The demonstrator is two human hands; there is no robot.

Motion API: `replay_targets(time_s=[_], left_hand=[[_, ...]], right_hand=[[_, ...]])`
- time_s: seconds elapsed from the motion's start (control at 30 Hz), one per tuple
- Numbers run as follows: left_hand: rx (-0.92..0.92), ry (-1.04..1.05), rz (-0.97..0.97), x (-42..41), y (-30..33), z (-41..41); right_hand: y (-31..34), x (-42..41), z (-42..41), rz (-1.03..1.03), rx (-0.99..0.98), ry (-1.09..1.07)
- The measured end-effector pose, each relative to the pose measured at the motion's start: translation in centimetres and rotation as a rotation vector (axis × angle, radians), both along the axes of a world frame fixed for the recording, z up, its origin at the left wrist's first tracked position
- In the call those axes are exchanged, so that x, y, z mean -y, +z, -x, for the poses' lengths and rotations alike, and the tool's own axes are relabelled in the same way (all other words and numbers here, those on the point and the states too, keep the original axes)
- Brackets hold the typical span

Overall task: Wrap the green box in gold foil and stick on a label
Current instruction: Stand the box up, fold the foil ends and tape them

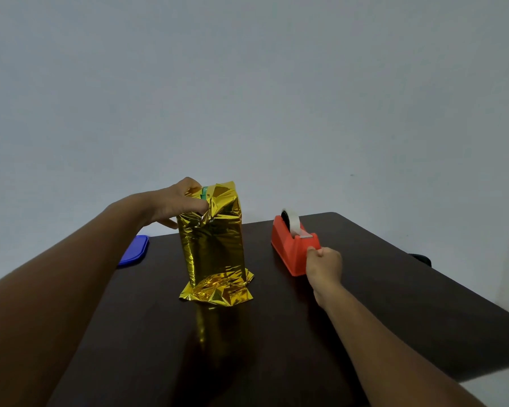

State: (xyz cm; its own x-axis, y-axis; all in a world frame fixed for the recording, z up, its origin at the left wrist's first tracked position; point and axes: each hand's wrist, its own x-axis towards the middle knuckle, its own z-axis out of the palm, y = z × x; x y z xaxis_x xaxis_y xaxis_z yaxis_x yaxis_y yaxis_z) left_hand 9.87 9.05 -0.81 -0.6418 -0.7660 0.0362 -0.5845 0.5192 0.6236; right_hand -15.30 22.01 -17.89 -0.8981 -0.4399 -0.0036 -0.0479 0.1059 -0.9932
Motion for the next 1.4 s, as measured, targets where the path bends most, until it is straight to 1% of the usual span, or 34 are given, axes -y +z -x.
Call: replay_targets(time_s=[0.07,0.17,0.23,0.3,0.37,0.43,0.47,0.53,0.6,0.67,0.7,0.77,0.97,1.13,1.4], left_hand=[[-0.007,0.002,0.002,0.0,0.1,0.0],[0.005,0.007,0.008,-0.4,0.3,-0.3],[0.008,0.016,0.008,-0.7,0.4,-0.6],[0.006,0.010,0.012,-1.0,0.4,-0.3],[-0.002,0.009,0.027,-1.1,0.3,-0.5],[-0.013,0.006,0.043,-1.1,0.3,-0.6],[-0.018,-0.004,0.054,-1.1,0.2,-0.5],[-0.021,-0.026,0.085,-1.1,-0.1,-0.5],[-0.023,-0.036,0.105,-0.8,-0.3,-0.6],[-0.012,-0.035,0.119,-0.6,-0.3,-0.7],[-0.004,-0.035,0.126,-0.7,-0.2,-0.7],[0.001,-0.053,0.135,-0.8,-0.1,-0.8],[0.029,-0.017,0.183,-1.0,-0.2,-0.7],[0.018,-0.022,0.176,-0.5,-0.4,-0.7],[-0.002,-0.024,0.166,0.1,-0.8,-0.7]], right_hand=[[-0.4,-0.3,-0.4,-0.033,-0.113,-0.031],[0.6,-1.0,-2.0,-0.059,-0.317,-0.112],[2.3,-0.7,-3.2,0.021,-0.430,-0.111],[5.1,-0.2,-3.8,0.169,-0.504,-0.020],[9.2,0.5,-4.7,0.294,-0.555,0.107],[14.0,1.1,-5.7,0.377,-0.593,0.268],[16.1,1.3,-6.3,0.379,-0.608,0.381],[19.7,1.4,-7.7,0.279,-0.630,0.643],[22.4,1.7,-9.1,0.057,-0.700,0.833],[24.1,2.2,-10.1,-0.181,-0.778,0.939],[24.5,2.5,-10.5,-0.266,-0.815,0.961],[25.0,3.2,-11.1,-0.372,-0.870,0.966],[25.0,4.4,-12.5,-0.528,-0.870,0.980],[24.2,5.4,-13.2,-0.652,-0.900,0.898],[24.0,5.8,-11.7,-0.789,-0.868,0.783]])
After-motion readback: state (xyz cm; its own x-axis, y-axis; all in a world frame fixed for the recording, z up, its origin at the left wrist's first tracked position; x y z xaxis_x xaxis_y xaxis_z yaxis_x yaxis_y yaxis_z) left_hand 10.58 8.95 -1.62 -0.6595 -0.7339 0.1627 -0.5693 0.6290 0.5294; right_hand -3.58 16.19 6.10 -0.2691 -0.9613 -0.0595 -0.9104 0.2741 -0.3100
